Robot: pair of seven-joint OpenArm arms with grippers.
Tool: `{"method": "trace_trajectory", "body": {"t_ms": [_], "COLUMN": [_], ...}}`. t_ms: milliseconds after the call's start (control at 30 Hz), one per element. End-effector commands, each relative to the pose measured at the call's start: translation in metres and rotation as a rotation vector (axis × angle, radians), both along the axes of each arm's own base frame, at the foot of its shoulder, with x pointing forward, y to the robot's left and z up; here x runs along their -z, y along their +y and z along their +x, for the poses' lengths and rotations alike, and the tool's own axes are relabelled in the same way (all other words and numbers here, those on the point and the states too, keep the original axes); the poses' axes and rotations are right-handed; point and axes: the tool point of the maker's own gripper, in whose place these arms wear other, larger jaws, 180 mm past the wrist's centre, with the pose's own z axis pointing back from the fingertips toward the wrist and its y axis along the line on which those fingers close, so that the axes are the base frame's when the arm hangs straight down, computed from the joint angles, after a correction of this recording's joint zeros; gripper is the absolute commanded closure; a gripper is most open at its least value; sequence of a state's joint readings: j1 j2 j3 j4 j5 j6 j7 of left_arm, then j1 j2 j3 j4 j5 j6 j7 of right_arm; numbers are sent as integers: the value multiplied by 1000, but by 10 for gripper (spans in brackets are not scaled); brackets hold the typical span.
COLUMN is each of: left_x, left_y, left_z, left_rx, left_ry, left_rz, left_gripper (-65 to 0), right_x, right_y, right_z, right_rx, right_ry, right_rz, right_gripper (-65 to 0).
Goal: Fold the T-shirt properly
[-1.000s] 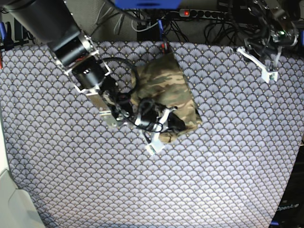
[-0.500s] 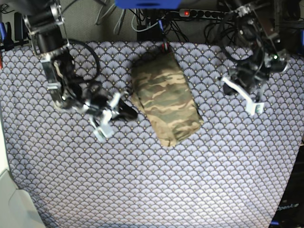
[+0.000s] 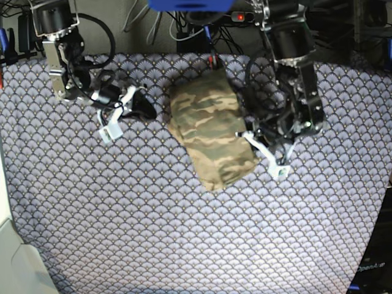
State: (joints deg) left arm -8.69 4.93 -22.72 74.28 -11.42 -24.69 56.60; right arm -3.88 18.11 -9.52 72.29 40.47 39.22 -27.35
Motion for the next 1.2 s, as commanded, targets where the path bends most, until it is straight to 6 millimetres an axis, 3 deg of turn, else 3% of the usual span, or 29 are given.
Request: {"method": "trace_trajectory", "body": {"t_ms": [0, 167, 300, 467, 667, 733, 933, 1000, 1067, 1167], "left_x": [-8, -3, -6, -16, -17, -32, -88, -96, -93, -85], "left_y": [-6, -23, -35, -37, -31, -22, 61, 89, 109, 120], "left_z": [14, 34, 40, 50, 51, 53, 24, 0, -32, -78], "left_rx": [3, 12, 21, 23, 21, 20, -65, -78, -69, -34], "left_ry": [-39, -54, -55, -79, -81, -110, -191, -172, -120, -69], "left_rz": [-20, -68, -89, -95, -86, -57, 144, 239, 327, 403], "left_gripper": [-9, -9, -9, -9, -9, -9, -9, -9, -9, -9], "right_x": [0, -3, -22, -30, -25, -23, -20, -23, -24, -25], "right_y": [1, 20, 41, 50, 47, 35, -24, -41, -62, -86], "right_z": [-5, -22, -31, -37, -48, -47, -53, -63, -79, -103], "right_rx": [-26, -37, -60, -67, -63, -52, 48, 43, 66, 135], "right_ry": [0, 7, -36, -50, -27, -27, -33, -53, -64, -72], "right_rz": [-9, 32, 73, 93, 89, 68, -39, -130, -214, -295], "right_gripper": [0, 0, 0, 0, 0, 0, 0, 0, 0, 0]}}
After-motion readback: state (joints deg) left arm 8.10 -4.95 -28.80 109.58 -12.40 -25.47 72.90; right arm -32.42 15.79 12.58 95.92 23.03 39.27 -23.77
